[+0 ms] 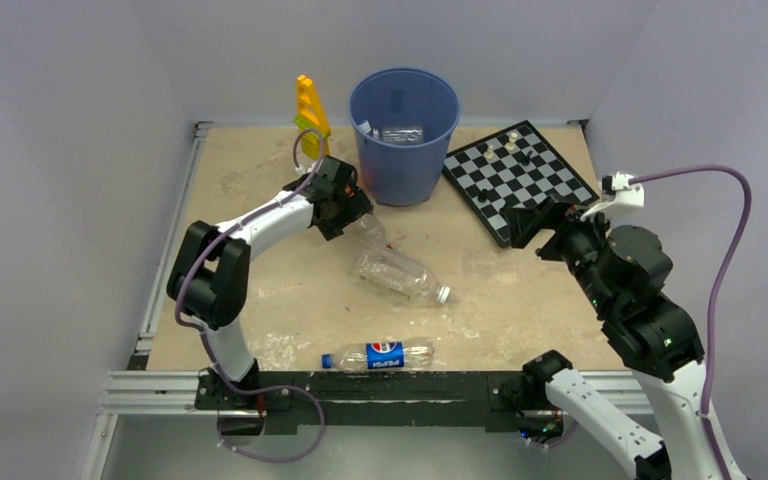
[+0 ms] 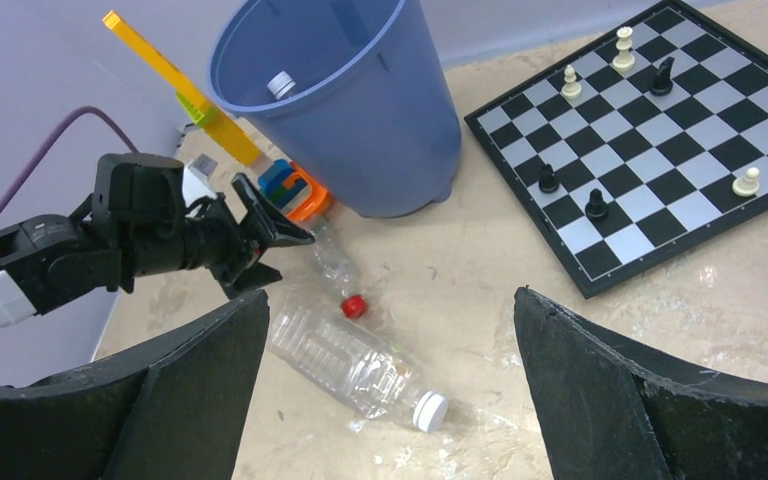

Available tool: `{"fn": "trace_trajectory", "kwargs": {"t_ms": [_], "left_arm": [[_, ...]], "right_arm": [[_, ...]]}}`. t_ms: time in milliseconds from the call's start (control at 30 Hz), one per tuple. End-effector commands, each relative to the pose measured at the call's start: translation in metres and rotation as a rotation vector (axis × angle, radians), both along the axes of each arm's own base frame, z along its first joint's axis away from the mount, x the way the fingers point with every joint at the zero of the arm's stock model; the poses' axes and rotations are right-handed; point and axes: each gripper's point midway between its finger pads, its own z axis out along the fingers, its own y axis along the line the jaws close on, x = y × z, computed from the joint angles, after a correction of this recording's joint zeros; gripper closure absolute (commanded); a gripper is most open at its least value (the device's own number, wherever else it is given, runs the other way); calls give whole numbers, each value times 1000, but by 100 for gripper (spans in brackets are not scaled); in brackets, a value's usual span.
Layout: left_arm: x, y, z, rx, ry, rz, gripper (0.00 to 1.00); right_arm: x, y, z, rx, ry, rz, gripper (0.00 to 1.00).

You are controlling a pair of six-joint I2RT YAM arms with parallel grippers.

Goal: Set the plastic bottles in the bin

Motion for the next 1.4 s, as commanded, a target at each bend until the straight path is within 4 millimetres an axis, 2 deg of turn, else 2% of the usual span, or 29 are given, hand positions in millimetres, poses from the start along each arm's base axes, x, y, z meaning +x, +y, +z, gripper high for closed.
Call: {"fn": "trace_trajectory", "kwargs": {"t_ms": [0, 167, 367, 433, 500, 533, 600, 733, 833, 900, 1033, 1167, 1233, 1367], "left_arm": [[31, -5, 13, -34, -121, 76, 14], [34, -17, -12, -42, -58, 50, 23], [30, -21, -24, -54, -25, 44, 29], [29, -22, -25, -56, -18, 34, 39], [27, -22, -21, -56, -23, 22, 56], [25, -21, -16, -54, -26, 17, 66], [22, -16, 1, -47, -48, 12, 78], [11, -1, 63, -19, -166, -12, 81], [-2, 15, 126, -10, -311, -21, 82], [-11, 19, 175, -31, -445, -77, 100], [-26, 13, 280, -55, -762, -261, 100], [-23, 7, 376, -39, -1054, -336, 100], [-12, 1, 401, -6, -1148, -359, 100], [21, -24, 428, 32, -1316, -420, 100]], "right_arm": [[-2, -2, 0, -13, 0, 1, 4], [-2, -3, -2, -28, 9, -6, 4], [-4, -5, -3, -32, 10, -7, 4], [-4, -4, -3, -30, 10, -4, 4], [-5, -5, -1, -28, 6, -6, 4], [-6, -6, 0, -27, 2, -6, 4], [-7, -7, 1, -26, -2, -9, 4], [-8, -9, -1, -28, -1, -18, 4], [-8, -9, -2, -28, -1, -17, 4], [-7, -8, -2, -26, -3, -17, 4], [-6, -4, -1, -20, -11, 6, 4], [-6, -4, 0, -20, -16, 3, 4], [-6, -6, 1, -18, -18, -6, 3], [-8, -9, 1, -24, -9, -16, 3]]}}
